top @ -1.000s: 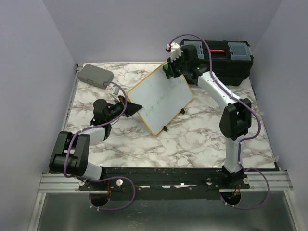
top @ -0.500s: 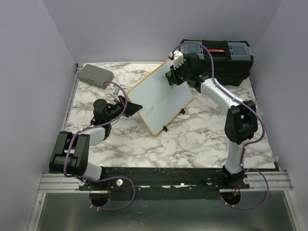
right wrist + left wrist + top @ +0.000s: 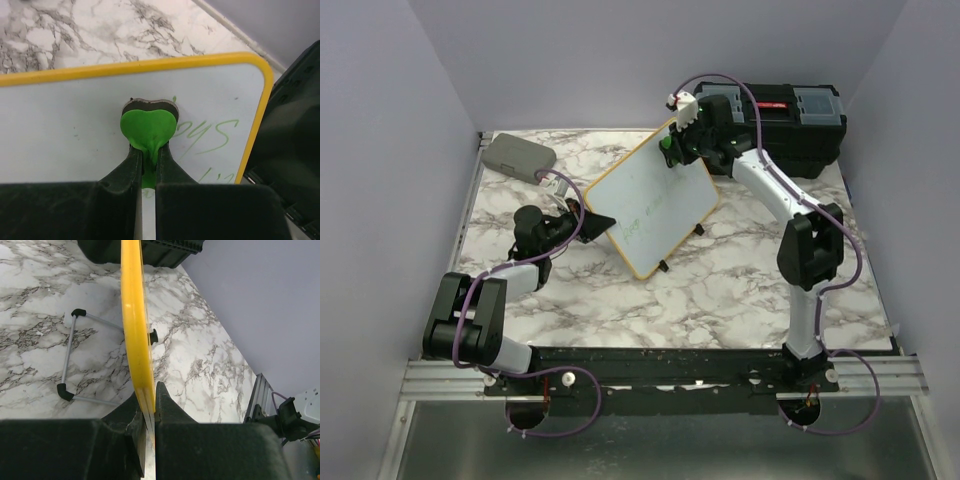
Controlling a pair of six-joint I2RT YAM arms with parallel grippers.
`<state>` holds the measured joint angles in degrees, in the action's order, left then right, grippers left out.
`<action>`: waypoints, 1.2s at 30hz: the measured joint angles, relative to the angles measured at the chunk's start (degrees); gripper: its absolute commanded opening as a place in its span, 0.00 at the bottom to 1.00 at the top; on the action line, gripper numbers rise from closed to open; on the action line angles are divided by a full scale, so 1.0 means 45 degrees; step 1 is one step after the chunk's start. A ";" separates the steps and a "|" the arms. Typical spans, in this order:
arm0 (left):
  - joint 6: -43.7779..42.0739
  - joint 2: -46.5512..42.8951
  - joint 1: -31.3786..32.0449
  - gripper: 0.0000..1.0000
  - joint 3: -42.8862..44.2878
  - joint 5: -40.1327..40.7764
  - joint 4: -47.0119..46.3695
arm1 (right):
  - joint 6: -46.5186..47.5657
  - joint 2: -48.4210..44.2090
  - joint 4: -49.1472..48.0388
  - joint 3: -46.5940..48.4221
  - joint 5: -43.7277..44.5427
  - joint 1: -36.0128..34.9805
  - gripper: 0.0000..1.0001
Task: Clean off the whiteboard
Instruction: Erase the whiteboard at the whiteboard stand.
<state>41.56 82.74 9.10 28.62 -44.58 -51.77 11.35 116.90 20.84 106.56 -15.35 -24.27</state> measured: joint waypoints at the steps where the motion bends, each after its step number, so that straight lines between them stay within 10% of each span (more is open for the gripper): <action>1: -0.0005 0.0000 0.0000 0.00 0.0000 -0.0005 0.0005 | -0.0005 0.0136 0.0083 0.0306 0.0000 0.0000 0.01; 36: -0.0034 0.0049 0.0000 0.00 0.0005 -0.0034 -0.0083 | -0.0529 -0.0981 -0.1112 -0.2186 -0.0811 -0.0010 0.01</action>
<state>41.41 82.96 9.10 28.64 -44.73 -52.14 8.97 112.49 15.84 96.73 -19.00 -24.32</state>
